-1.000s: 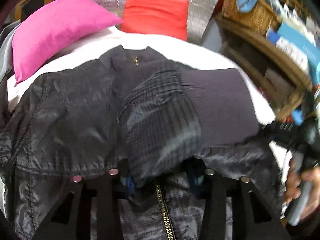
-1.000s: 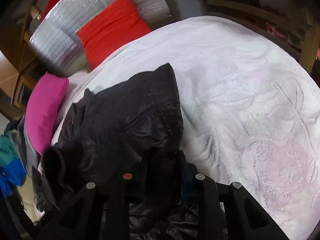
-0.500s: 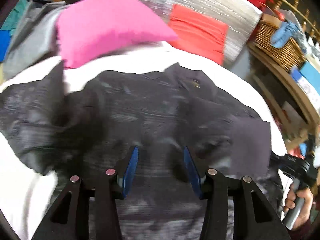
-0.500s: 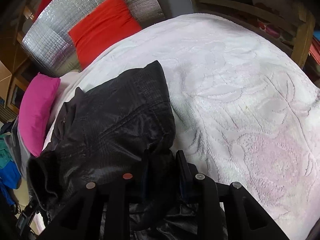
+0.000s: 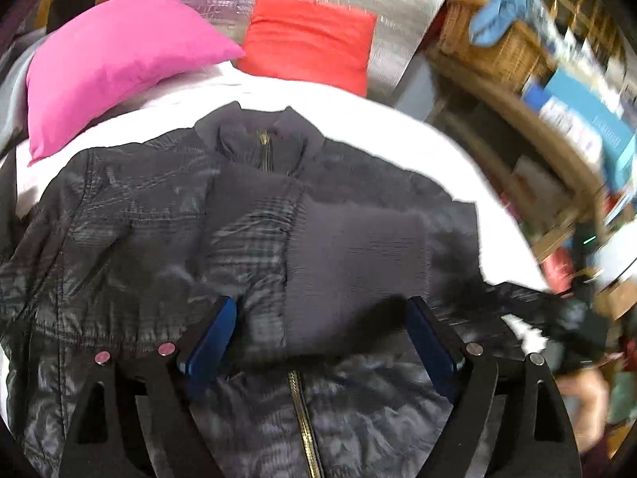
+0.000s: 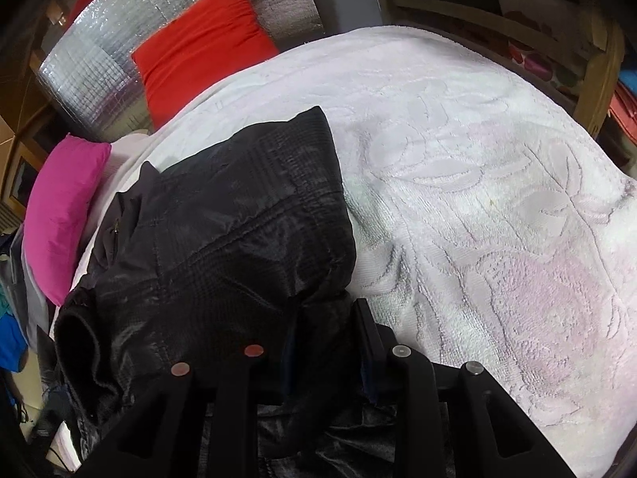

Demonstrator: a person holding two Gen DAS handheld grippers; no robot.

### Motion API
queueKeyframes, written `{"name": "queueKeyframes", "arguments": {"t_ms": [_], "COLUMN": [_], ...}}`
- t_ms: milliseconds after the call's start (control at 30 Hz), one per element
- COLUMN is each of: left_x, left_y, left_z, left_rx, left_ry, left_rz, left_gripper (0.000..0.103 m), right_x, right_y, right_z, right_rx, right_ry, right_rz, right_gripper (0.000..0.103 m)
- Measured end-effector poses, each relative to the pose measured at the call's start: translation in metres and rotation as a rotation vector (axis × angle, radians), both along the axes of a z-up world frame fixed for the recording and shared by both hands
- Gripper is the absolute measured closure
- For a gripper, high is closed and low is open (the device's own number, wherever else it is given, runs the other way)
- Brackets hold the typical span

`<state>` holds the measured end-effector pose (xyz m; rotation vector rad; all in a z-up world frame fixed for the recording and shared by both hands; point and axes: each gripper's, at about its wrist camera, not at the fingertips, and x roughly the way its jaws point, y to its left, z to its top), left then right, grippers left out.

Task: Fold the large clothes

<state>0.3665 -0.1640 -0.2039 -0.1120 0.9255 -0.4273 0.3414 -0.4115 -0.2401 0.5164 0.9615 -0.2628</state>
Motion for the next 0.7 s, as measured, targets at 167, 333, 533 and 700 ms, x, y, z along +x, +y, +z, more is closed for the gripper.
{"name": "queueKeyframes", "arguments": {"t_ms": [167,333,533,700], "left_x": [0.005,0.007,0.015,0.016], "left_y": [-0.012,0.004,0.049,0.088], "left_z": [-0.013,-0.006,0.004,0.005], "left_rx": [0.091,0.116,0.038,0.001], "left_ry": [-0.060,-0.108,-0.090,-0.058], "left_rz": [0.019,0.061,0.141,0.198], "left_gripper": [0.023,0.076,0.087,0.094], "right_x": [0.004,0.008,0.008,0.007], "right_y": [0.010,0.023,0.039,0.054], "right_z": [0.003,0.006,0.007,0.006], "right_rx": [-0.072,-0.170,-0.293,-0.403], "right_ry": [0.015,0.028,0.019,0.011], "right_rz": [0.022,0.037,0.074,0.103], "right_gripper": [0.073,0.073,0.073,0.074]}}
